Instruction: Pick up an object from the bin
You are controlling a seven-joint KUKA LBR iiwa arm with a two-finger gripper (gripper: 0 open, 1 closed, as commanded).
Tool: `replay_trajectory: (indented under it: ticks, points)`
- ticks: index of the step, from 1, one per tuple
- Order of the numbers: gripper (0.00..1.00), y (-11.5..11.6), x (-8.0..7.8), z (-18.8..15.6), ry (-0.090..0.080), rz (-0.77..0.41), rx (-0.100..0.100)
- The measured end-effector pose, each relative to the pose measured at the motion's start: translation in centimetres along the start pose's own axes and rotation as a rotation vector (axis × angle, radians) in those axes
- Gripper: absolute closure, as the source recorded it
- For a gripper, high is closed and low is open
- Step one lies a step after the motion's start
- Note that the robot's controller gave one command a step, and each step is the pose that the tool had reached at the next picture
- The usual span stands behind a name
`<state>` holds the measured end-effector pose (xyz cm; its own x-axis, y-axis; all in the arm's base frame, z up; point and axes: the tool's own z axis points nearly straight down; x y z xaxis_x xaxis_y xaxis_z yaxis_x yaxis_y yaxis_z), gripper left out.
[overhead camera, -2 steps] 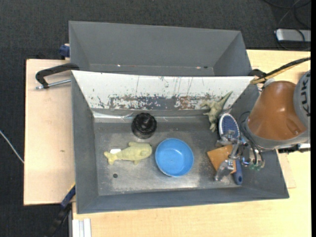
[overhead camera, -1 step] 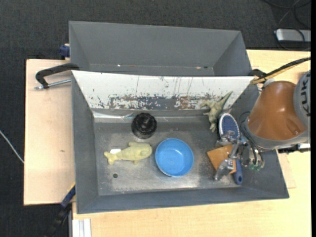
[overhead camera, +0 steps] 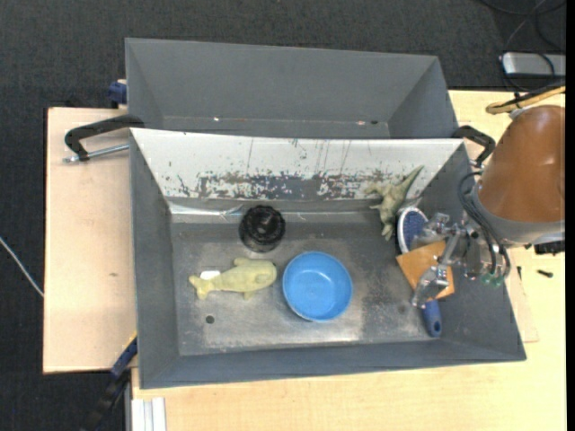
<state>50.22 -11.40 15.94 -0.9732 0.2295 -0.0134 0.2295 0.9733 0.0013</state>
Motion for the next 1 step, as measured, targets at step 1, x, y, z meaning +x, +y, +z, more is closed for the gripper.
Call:
replay_trajectory:
  ticks: [1]
  points:
    - [1.00,0.08,-0.24,-3.09,0.004,-0.001,0.000]
